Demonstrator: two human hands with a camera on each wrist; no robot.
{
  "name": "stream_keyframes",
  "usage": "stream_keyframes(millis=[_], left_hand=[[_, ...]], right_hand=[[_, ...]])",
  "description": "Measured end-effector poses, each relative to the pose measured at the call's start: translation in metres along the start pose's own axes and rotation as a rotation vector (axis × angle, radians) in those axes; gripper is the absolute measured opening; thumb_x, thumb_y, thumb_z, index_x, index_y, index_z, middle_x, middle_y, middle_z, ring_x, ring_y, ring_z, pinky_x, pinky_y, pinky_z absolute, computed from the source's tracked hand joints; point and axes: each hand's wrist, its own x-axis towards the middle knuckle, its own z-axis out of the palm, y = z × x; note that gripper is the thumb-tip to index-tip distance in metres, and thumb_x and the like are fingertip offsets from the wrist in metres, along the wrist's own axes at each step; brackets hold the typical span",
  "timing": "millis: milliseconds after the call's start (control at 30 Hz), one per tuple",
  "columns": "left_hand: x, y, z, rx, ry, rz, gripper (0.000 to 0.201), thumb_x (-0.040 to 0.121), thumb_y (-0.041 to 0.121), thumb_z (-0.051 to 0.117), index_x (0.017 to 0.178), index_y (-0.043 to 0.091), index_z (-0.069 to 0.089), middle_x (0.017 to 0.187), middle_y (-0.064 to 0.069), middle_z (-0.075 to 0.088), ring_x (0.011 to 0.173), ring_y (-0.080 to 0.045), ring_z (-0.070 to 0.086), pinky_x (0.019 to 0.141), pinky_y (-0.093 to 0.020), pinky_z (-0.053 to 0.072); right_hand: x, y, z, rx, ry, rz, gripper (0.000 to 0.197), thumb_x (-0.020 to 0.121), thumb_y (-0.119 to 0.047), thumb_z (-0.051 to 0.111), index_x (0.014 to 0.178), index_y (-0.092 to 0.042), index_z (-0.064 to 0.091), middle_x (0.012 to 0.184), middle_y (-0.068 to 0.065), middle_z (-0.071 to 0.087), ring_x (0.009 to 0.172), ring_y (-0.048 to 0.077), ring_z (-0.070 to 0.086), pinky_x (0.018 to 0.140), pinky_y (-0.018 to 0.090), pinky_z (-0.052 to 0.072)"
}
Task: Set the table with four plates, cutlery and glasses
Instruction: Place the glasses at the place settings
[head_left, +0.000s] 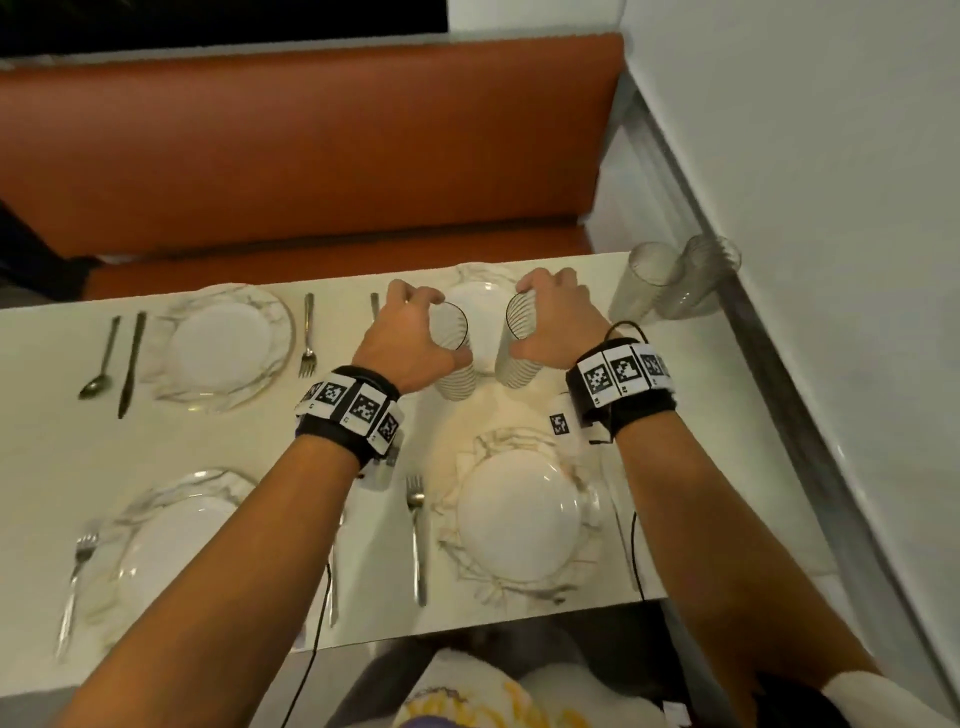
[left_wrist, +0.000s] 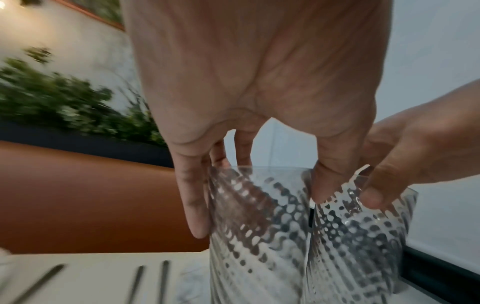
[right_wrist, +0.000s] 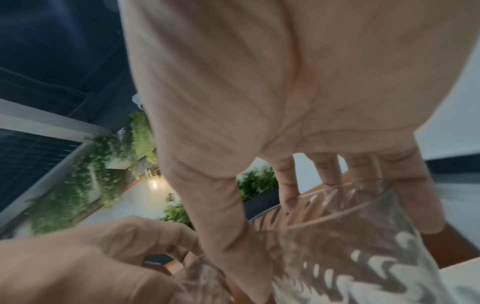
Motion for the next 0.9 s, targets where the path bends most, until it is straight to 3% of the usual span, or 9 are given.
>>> stream_keyframes(millis=[167, 367, 433, 500, 733, 900], left_hand=[[-0.042, -0.112, -0.060, -0.073, 0.098, -0.140, 0.081, 0.074, 0.046, 0.088, 0.141, 0.023, 0.050, 0.142, -0.010, 0.040, 0.126, -0.031, 0.055, 0.109, -0.048, 0.048], [-0.083, -0.232, -0.116, -0.108, 0.158, -0.299, 0.084, 0.075, 0.042, 0.088, 0.145, 0.021, 0.047, 0.142, -0.013, 0.046, 0.121, -0.032, 0.058, 0.106, -0.051, 0.050], [-0.092, -0.264, -0.129, -0.125, 0.176, -0.333, 0.084, 0.075, 0.040, 0.088, 0.146, 0.021, 0.046, 0.143, -0.013, 0.045, 0.123, -0.032, 0.057, 0.107, -0.049, 0.049], [-0.100, -0.290, -0.139, -0.131, 0.189, -0.360, 0.085, 0.076, 0.039, 0.088, 0.147, 0.021, 0.046, 0.144, -0.013, 0.045, 0.126, -0.032, 0.055, 0.108, -0.049, 0.047], [-0.113, -0.352, -0.152, -0.137, 0.201, -0.402, 0.084, 0.077, 0.032, 0.086, 0.148, 0.016, 0.045, 0.148, -0.017, 0.041, 0.131, -0.036, 0.051, 0.111, -0.054, 0.045], [-0.116, -0.373, -0.154, -0.164, 0.199, -0.414, 0.083, 0.077, 0.029, 0.087, 0.148, 0.015, 0.045, 0.149, -0.015, 0.039, 0.131, -0.037, 0.050, 0.110, -0.054, 0.046]], right_hand=[[-0.009, -0.112, 0.061, 0.052, -0.099, -0.129, 0.075, 0.075, -0.033, 0.080, 0.137, -0.024, 0.040, 0.132, 0.011, 0.047, 0.123, 0.032, 0.044, 0.099, 0.047, 0.046], [-0.020, -0.224, 0.134, 0.043, -0.184, -0.242, 0.081, 0.073, -0.037, 0.082, 0.140, -0.024, 0.039, 0.135, 0.011, 0.047, 0.125, 0.034, 0.045, 0.100, 0.050, 0.046], [-0.021, -0.251, 0.153, 0.023, -0.197, -0.272, 0.081, 0.073, -0.038, 0.082, 0.140, -0.025, 0.039, 0.134, 0.010, 0.046, 0.123, 0.033, 0.045, 0.097, 0.046, 0.046], [-0.023, -0.272, 0.171, 0.019, -0.219, -0.289, 0.083, 0.073, -0.037, 0.083, 0.141, -0.024, 0.038, 0.135, 0.009, 0.045, 0.123, 0.032, 0.044, 0.094, 0.041, 0.044], [-0.027, -0.313, 0.209, -0.046, -0.279, -0.310, 0.089, 0.066, -0.039, 0.086, 0.140, -0.024, 0.040, 0.137, 0.008, 0.043, 0.131, 0.033, 0.037, 0.103, 0.048, 0.045], [-0.028, -0.324, 0.219, -0.139, -0.292, -0.317, 0.090, 0.065, -0.035, 0.087, 0.141, -0.025, 0.039, 0.140, 0.008, 0.040, 0.134, 0.032, 0.034, 0.104, 0.045, 0.044]])
